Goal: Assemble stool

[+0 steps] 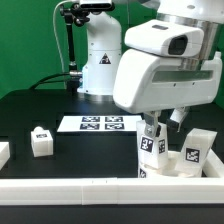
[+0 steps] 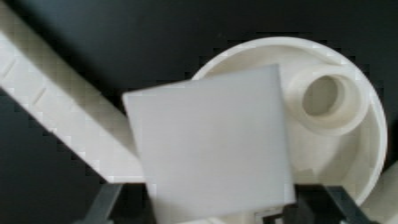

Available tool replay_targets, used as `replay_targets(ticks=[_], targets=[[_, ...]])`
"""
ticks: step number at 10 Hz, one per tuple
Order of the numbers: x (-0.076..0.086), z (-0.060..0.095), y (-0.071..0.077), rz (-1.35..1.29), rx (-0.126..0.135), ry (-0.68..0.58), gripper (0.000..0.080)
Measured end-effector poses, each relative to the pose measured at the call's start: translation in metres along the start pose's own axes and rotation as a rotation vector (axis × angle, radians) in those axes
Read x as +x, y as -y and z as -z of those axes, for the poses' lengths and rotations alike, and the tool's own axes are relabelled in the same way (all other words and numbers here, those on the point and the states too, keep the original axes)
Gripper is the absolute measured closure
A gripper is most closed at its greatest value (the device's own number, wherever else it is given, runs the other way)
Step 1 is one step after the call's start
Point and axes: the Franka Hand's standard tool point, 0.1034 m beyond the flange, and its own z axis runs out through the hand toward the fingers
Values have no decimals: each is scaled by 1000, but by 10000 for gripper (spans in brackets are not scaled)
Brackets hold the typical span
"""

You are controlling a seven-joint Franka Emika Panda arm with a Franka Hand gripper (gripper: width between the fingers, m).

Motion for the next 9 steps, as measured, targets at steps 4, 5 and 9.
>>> replay_targets(ticks=[4, 5, 9], targets=[[-3, 0, 3, -375, 69, 19, 456], [-2, 0, 6, -420, 70, 19, 456], [0, 1, 8, -665, 79, 25, 456]])
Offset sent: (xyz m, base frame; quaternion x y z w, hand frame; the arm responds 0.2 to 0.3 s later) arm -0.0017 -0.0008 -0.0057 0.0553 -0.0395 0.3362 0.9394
